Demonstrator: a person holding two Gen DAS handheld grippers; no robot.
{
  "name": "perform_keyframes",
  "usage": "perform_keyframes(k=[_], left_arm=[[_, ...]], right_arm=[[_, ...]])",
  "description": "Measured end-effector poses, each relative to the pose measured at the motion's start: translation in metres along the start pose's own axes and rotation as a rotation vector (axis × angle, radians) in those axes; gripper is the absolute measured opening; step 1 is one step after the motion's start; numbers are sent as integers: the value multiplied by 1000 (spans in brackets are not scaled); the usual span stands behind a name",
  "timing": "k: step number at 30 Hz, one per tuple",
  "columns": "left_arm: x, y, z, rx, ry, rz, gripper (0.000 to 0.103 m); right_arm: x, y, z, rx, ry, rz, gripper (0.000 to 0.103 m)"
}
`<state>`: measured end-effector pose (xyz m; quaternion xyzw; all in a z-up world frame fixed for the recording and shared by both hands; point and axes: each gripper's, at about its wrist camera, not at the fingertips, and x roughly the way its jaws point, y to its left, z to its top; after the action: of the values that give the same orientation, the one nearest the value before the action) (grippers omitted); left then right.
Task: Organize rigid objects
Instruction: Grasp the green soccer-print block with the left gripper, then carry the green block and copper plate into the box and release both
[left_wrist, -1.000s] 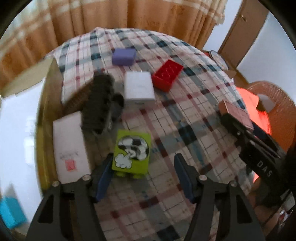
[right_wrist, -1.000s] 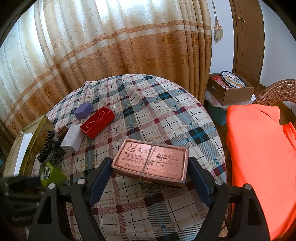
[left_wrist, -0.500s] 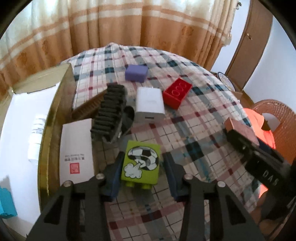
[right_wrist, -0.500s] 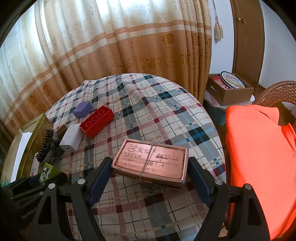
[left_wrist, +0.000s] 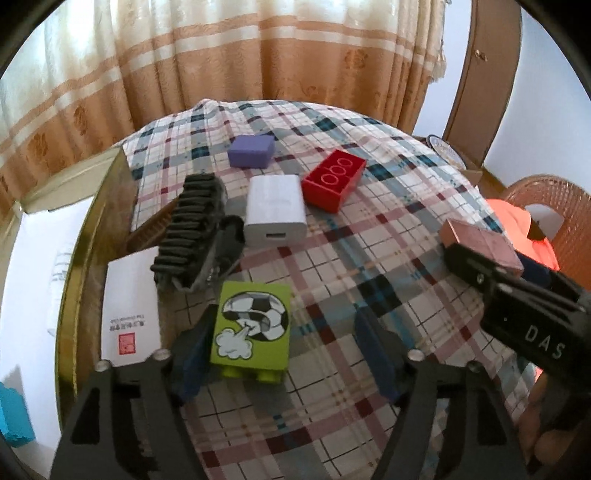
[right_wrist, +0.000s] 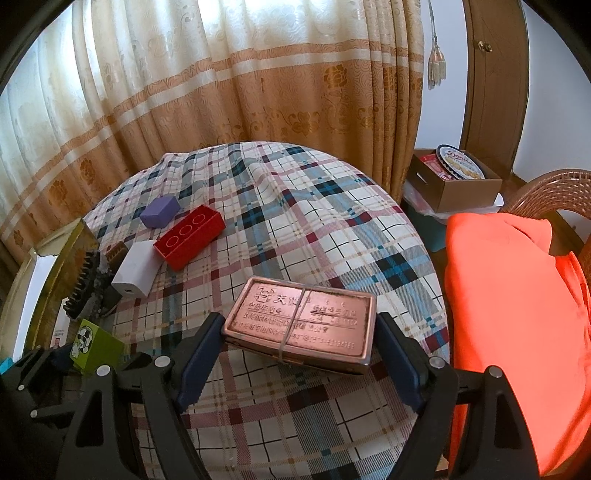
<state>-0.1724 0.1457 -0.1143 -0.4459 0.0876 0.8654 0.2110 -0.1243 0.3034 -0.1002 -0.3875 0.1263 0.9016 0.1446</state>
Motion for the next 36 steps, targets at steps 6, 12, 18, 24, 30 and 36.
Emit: perform_keyframes(k=[6,12,18,24,30,36], left_arm=[[-6,7,-3,-29,-14,-12,68],[-12,24,-6,-117,-41,-7,31],[-12,22,-6,-115,-44,-11,31],[-14,23,-6,-116,-53,-34,30],[-30,29,-9,-140,-140,-52,30],[-42,36,-13,-171,-216,-58,30]], right_arm=[[2,3,1,-17,9,-26,83],[3,5,1,-20,12,-52,83],[4,7,2,-21,13,-72,83],[3,9,1,-10,7,-85,83],[-1,3,0,22,-11,-73,83],[-2,4,0,18,-17,-88,83]])
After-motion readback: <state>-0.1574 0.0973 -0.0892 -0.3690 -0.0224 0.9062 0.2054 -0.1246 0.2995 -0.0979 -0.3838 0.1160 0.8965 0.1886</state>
